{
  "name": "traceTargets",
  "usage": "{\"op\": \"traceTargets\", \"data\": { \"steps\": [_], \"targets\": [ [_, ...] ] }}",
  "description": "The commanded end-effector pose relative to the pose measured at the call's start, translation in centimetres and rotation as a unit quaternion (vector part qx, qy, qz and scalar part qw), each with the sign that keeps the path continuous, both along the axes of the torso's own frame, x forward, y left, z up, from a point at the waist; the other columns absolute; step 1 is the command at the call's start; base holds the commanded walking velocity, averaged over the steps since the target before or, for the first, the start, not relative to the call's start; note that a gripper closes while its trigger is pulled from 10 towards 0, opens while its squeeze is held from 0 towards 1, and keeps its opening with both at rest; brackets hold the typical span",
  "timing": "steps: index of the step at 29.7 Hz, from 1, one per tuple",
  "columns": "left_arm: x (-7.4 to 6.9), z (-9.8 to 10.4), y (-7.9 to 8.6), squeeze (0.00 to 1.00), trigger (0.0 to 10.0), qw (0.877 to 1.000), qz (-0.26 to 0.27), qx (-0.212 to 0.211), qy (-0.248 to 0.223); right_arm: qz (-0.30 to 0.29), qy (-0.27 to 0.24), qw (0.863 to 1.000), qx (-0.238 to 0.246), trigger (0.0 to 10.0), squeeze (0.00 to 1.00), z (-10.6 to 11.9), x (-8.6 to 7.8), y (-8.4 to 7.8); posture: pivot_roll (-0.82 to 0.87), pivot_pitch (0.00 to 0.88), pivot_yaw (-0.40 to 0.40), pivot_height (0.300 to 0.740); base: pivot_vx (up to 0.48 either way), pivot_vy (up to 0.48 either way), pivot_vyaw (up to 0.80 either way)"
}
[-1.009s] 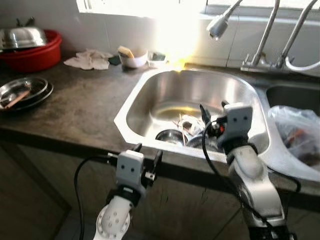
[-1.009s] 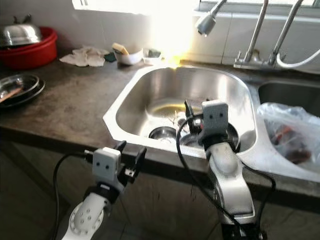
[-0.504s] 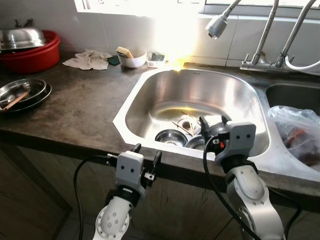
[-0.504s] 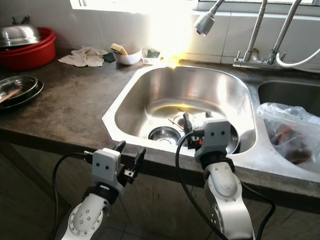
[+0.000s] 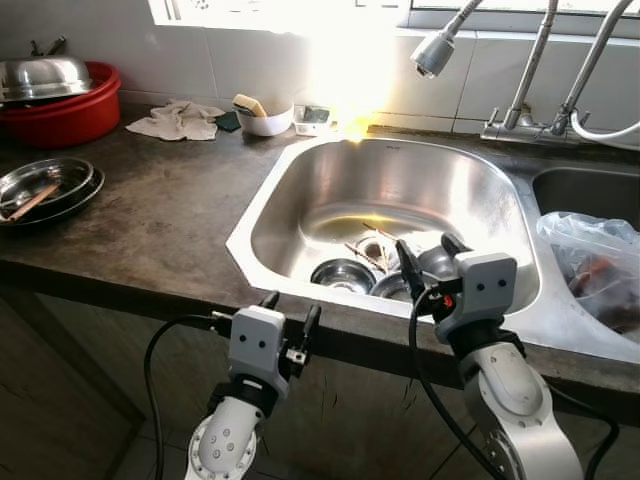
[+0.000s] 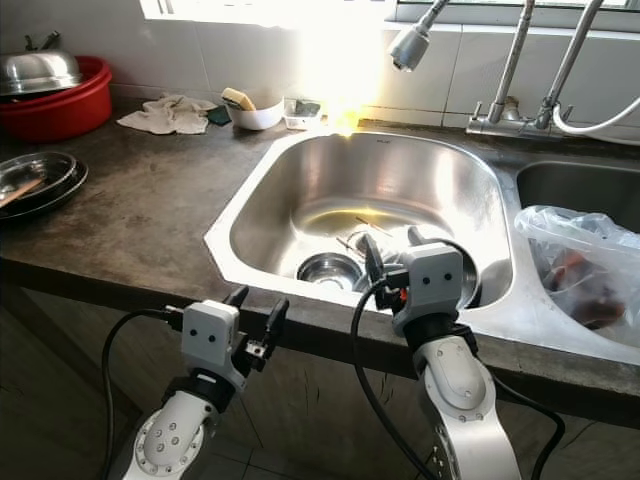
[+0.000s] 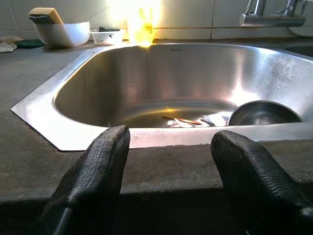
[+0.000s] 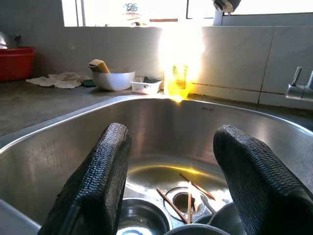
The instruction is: Kitchen organization
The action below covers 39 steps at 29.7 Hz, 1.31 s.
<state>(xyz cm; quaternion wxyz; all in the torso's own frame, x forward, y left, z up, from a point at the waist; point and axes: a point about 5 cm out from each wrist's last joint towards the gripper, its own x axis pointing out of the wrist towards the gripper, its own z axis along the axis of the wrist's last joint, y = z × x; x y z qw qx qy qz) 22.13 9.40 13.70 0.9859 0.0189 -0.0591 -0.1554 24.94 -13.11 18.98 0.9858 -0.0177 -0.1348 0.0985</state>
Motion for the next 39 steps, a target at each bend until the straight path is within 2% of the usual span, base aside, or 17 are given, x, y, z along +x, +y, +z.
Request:
{"op": "traceTargets", "data": {
  "steps": [1,17,39],
  "targets": [
    [-0.1,0.4,0.2,0.00,10.0,1.000,0.001,0.003,-0.009,0.008,-0.001,1.000,0.001,10.0,0.00,0.2,-0.2,0.2,0.04,0.060,-0.020,0.740,0.000,0.000,0.00],
    [-0.1,0.3,-0.2,0.00,10.0,1.000,-0.009,0.002,-0.010,-0.001,-0.004,1.000,0.016,10.0,0.00,0.5,0.5,0.5,0.04,0.043,-0.014,0.740,0.000,0.000,0.00],
    [-0.1,0.1,-0.3,0.00,10.0,1.000,-0.006,0.005,-0.007,-0.008,0.008,1.000,0.023,10.0,0.00,0.2,0.9,0.9,0.04,0.062,-0.020,0.740,-0.275,0.000,0.00]
  ]
}}
